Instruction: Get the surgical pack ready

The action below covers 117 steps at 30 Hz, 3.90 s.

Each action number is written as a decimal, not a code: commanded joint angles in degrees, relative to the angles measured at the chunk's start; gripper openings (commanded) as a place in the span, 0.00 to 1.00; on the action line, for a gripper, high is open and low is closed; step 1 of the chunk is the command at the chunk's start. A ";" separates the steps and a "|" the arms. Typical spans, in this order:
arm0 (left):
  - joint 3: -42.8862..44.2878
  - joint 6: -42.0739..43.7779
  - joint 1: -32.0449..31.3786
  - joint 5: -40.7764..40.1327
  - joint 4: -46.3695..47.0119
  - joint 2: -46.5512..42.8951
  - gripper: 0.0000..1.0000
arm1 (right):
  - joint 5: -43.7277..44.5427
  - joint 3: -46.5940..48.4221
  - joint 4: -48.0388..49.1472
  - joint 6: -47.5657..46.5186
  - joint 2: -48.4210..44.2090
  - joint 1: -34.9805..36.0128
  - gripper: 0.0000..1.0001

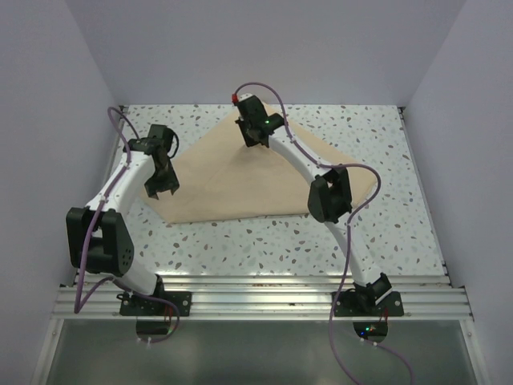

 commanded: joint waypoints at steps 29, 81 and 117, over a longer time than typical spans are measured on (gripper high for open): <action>6.18 3.37 5.34 -0.67 1.24 4.26 0.51 | 0.60 1.60 6.09 2.35 5.83 -2.94 0.00; 10.31 9.26 25.29 11.46 13.63 25.18 0.48 | -8.37 -0.33 6.89 6.74 10.05 -2.77 0.06; 8.91 8.30 25.46 23.15 14.68 15.17 0.00 | -14.17 2.58 -4.54 14.90 -7.70 1.88 0.55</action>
